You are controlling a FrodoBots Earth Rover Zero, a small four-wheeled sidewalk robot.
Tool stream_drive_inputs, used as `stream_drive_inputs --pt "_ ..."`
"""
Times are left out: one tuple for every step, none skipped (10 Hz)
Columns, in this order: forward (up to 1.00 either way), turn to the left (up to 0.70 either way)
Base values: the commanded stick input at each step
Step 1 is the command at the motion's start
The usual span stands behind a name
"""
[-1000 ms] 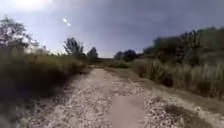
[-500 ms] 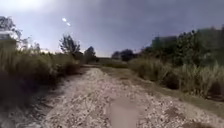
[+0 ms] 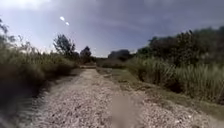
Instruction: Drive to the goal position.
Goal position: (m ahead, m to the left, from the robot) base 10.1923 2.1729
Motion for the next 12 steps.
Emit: stream_drive_inputs --pt "0.85 0.34" --pt "0.85 0.34" --pt "0.85 0.34" --pt "0.85 0.22" --pt "0.85 0.01" --pt "0.85 0.0" --pt "0.85 0.0" --pt "0.85 0.0" --pt "0.85 0.0" --pt "0.85 0.0" --pt "0.85 0.0" --pt "0.85 0.0"
